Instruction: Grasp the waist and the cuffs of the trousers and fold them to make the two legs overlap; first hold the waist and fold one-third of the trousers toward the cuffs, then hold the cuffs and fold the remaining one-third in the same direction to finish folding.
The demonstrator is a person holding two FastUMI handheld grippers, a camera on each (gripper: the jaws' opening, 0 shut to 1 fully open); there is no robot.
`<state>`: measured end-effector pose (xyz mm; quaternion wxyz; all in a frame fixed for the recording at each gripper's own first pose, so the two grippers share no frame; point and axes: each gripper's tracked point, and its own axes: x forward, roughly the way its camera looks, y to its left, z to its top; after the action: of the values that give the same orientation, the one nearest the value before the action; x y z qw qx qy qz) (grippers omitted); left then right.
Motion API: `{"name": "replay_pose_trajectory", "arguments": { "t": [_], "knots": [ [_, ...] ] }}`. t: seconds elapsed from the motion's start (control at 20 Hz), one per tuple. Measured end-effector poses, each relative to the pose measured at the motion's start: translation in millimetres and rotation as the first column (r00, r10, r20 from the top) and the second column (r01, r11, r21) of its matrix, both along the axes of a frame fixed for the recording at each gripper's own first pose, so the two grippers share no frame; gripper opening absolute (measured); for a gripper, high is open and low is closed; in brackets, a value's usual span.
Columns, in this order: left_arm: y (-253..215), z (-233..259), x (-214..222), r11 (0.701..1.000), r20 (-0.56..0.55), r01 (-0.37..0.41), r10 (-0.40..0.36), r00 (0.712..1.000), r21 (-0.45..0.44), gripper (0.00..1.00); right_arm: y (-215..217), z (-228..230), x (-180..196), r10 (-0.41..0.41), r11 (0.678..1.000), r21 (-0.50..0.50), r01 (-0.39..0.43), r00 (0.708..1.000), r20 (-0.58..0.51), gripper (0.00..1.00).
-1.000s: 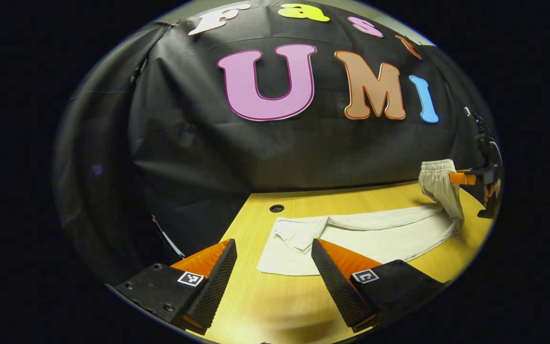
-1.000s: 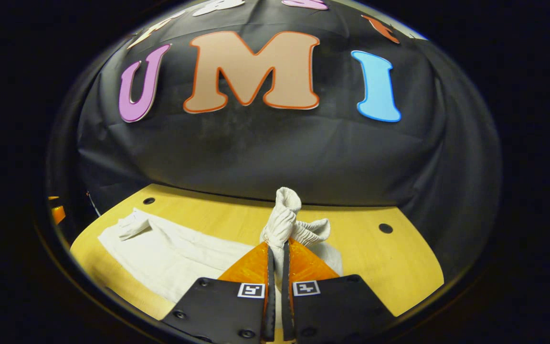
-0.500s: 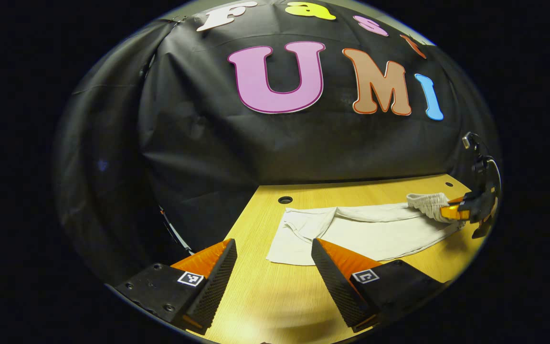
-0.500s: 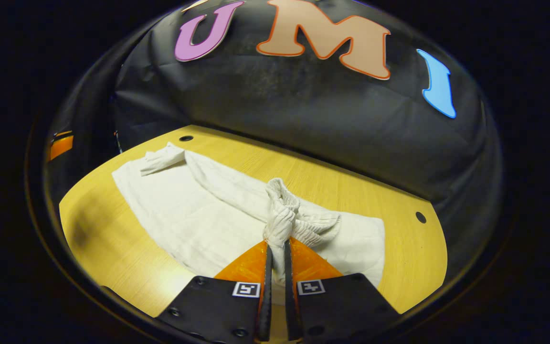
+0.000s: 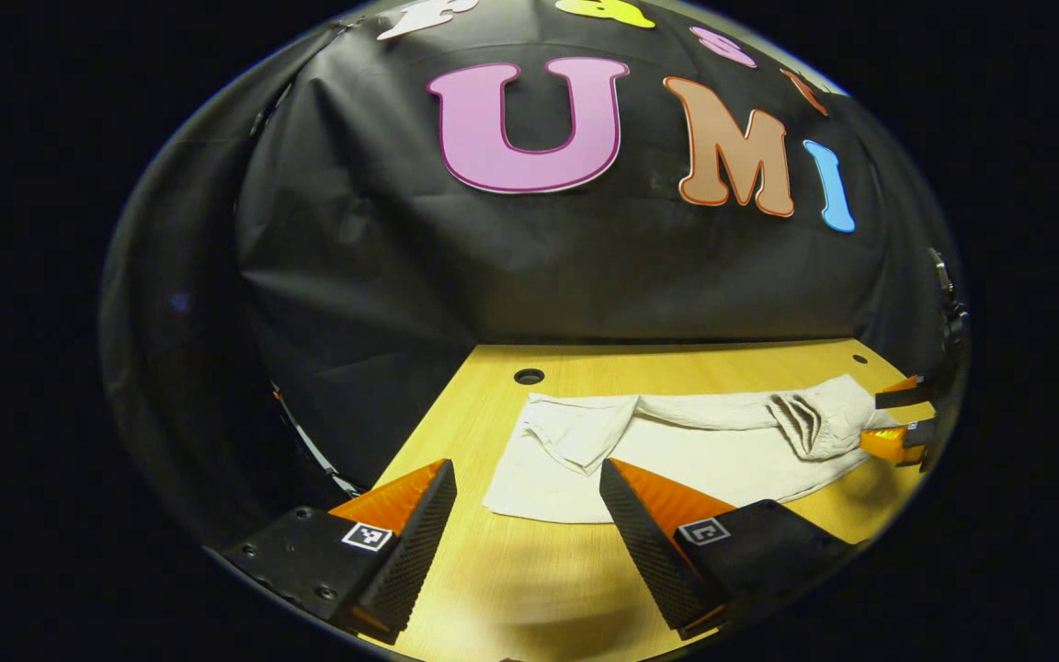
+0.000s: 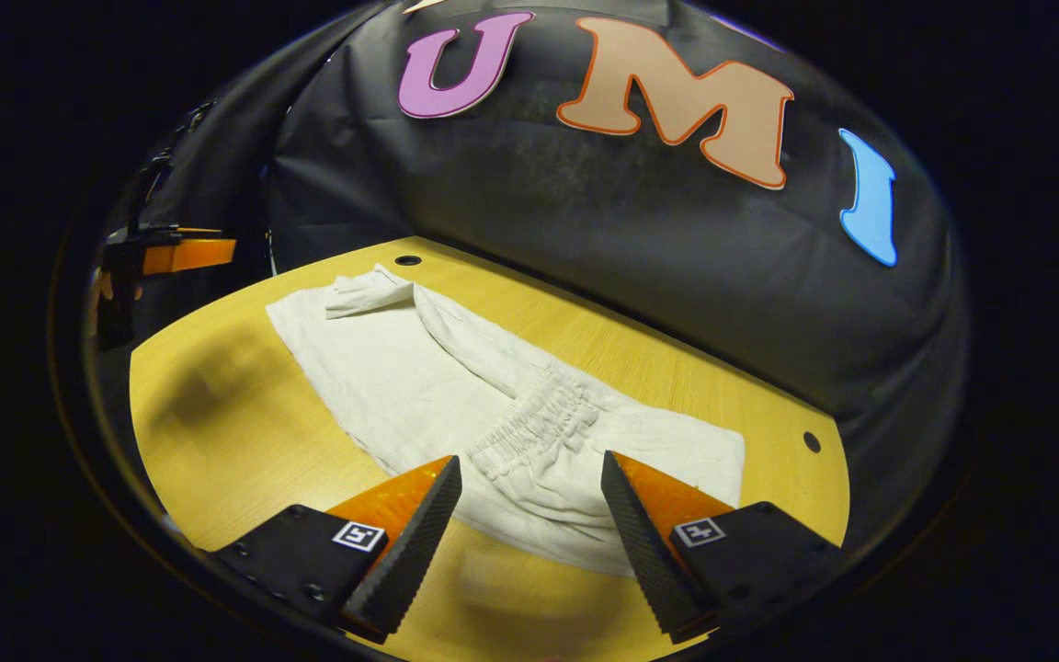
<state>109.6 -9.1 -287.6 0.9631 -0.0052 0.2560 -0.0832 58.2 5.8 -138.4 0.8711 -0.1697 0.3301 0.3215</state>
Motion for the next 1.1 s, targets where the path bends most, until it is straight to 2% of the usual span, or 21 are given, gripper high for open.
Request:
{"name": "replay_pose_trajectory", "arguments": {
  "t": [0.3,0.55,0.7,0.85,1.1],
  "knots": [
    [5,-56,35,0.998,-0.097,-0.044,0.038,0.995,-0.052,0.96,-31,15,-5,-0.082,0.997,-0.008,0.082,0.997,0.005,0.98],
    [-1,-107,61,1.0,-0.179,0.017,-0.02,0.984,-0.018,0.95,-61,11,-14,-0.115,0.992,-0.059,0.115,0.993,0.007,0.99],
    [-8,-124,70,0.997,-0.211,0.025,-0.039,0.977,-0.069,0.95,-79,14,-14,-0.154,0.985,-0.077,0.154,0.988,0.007,0.98],
    [-3,-142,68,0.999,-0.267,0.013,-0.026,0.963,-0.05,0.96,-90,18,-13,-0.189,0.979,-0.078,0.189,0.982,0.009,0.98],
    [-4,-141,67,0.999,-0.276,0.053,-0.054,0.96,-0.01,0.95,-99,15,-18,-0.191,0.976,-0.106,0.191,0.981,0.008,0.98]
  ]
}}
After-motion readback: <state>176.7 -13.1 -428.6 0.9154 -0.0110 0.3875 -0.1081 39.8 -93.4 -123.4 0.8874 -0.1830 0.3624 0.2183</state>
